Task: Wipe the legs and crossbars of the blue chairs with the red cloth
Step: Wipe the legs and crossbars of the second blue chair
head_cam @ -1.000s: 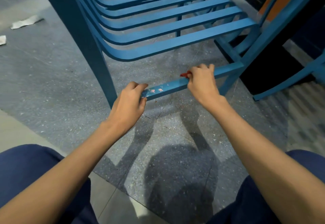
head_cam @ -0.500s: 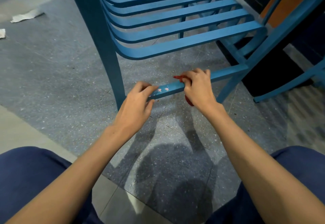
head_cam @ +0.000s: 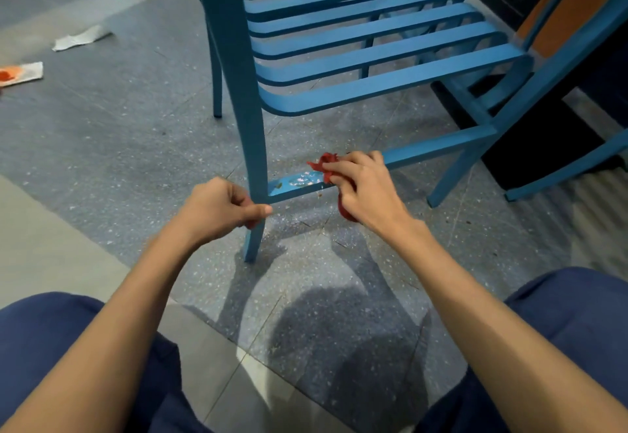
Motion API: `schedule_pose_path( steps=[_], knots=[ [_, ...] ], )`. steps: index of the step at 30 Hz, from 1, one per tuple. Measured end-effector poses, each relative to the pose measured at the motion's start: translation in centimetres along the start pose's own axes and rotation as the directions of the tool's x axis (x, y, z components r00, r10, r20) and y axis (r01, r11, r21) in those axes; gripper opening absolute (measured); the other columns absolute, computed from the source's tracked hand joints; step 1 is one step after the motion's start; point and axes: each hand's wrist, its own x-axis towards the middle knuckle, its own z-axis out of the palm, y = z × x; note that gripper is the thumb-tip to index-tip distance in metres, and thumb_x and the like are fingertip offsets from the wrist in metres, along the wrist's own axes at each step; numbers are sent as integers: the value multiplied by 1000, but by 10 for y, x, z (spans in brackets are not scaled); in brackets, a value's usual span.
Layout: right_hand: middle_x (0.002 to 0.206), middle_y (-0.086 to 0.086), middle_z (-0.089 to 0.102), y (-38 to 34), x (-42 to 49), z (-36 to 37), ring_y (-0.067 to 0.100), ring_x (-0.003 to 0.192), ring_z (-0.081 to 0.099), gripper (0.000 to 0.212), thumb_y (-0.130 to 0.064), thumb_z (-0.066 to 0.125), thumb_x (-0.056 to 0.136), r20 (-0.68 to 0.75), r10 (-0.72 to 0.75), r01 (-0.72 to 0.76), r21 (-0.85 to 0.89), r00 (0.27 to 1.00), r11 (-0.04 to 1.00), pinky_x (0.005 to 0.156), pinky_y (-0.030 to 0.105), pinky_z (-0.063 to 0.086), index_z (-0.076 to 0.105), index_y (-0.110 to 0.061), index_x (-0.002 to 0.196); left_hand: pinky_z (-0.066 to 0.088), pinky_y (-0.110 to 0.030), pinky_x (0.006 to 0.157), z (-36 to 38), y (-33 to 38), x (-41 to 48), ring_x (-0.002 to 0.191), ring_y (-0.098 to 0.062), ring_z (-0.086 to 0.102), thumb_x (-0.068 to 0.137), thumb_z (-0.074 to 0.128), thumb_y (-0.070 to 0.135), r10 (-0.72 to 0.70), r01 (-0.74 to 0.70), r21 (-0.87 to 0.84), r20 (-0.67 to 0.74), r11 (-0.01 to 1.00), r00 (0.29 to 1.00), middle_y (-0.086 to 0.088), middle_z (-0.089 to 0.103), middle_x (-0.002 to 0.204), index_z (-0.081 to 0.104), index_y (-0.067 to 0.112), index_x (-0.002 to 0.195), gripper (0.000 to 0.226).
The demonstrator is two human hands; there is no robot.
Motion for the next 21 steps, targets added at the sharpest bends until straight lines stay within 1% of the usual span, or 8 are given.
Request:
schedule_pose_path(
  steps=[3,5,7,9,12,15,18,21],
  knots=[
    [114,5,63,19,8,-9,20,96,39,29,-15,51,95,-15,91,-91,-63,996,994,75,19,17,66,-15,119,42,-23,56,-6,-1,1,67,-14,61,74,74,47,-29,34,49,-94,998,995,1,68,72,69,13,76,34],
    [114,4,65,25,17,-3,24,99,44,28,-18,48,96,-69,174,-182,-134,982,974,76,22,18,68,-16,115,44,-22,65,-5,0,2,74,-12,61,76,76,38,31,-33,-7,-157,999,987,3,66,87,67,15,97,33],
    [109,4,67,19,24,5,25,100,47,28,-21,45,97,-96,221,-235,-187,971,954,80,26,20,70,-16,109,46,-24,77,-3,1,1,83,-13,62,79,76,27,100,-113,-55,-196,992,975,2,65,100,65,13,110,36],
    [105,6,67,4,26,12,25,99,46,29,-23,45,98,-80,213,-224,-197,974,954,86,29,25,70,-12,106,48,-25,84,0,3,0,88,-10,61,81,74,19,155,-171,-56,-221,984,963,4,66,102,65,13,111,32],
    [99,8,67,-22,18,20,21,92,48,35,-22,36,99,0,81,-80,-185,997,979,92,35,27,68,-9,105,47,-24,87,7,1,-2,90,-9,61,83,72,14,182,-206,-68,-258,976,949,6,67,101,65,11,110,28],
    [107,9,65,-28,12,14,22,97,48,35,-15,39,96,66,2,3,-79,998,997,87,29,24,65,-11,119,47,-23,85,11,-1,-1,91,-11,63,83,72,12,180,-215,-96,-288,972,941,1,70,105,65,10,109,27],
    [99,7,69,-20,24,0,20,90,54,29,-12,44,95,118,41,-35,-51,992,998,93,28,29,68,-11,112,45,-22,84,11,-1,-1,90,-9,61,83,72,12,163,-208,-127,-297,970,941,3,69,103,65,14,110,28],
    [105,15,65,-15,41,-3,26,99,56,23,-15,49,95,25,213,-213,-19,977,977,94,35,39,63,-6,111,45,-21,83,12,0,-1,90,-8,61,83,71,13,156,-204,-134,-305,970,939,5,68,101,65,15,111,29]
  ],
)
